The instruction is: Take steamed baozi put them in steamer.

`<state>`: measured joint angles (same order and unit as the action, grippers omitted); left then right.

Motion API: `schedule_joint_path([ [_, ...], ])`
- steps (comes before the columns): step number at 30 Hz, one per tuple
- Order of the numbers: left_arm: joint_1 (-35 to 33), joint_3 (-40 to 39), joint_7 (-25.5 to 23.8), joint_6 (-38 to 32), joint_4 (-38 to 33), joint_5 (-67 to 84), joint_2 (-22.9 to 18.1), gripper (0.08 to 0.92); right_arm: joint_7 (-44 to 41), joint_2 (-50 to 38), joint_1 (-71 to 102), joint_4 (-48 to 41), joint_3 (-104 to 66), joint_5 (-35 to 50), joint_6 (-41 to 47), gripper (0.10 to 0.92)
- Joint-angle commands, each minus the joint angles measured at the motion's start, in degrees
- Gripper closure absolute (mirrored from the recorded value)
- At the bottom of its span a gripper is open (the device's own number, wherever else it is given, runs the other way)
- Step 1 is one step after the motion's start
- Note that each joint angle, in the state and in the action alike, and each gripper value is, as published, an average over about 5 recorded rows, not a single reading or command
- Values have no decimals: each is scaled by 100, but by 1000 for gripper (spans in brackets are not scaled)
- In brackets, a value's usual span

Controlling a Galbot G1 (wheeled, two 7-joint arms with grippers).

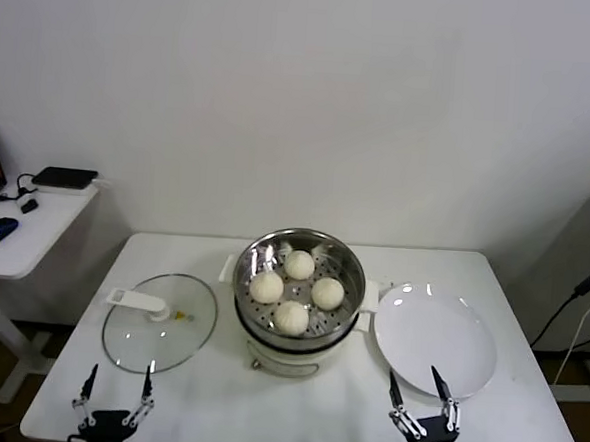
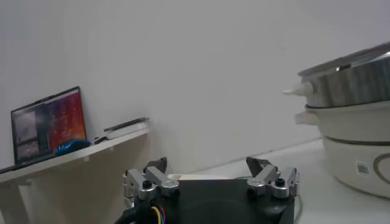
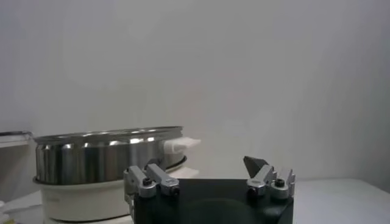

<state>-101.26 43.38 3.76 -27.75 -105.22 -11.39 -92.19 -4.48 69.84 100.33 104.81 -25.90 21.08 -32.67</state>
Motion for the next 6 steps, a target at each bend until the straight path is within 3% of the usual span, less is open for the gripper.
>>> schedule_joint_path([
  [1,-10,0,-5,-6,-25,-4,-281,177,-6,132,193,4,-34,-103,-131,203],
  [6,-19,-3,-6,-12,-19,-7,-281,177,0,140,200,21,-31,-97,-135,203],
])
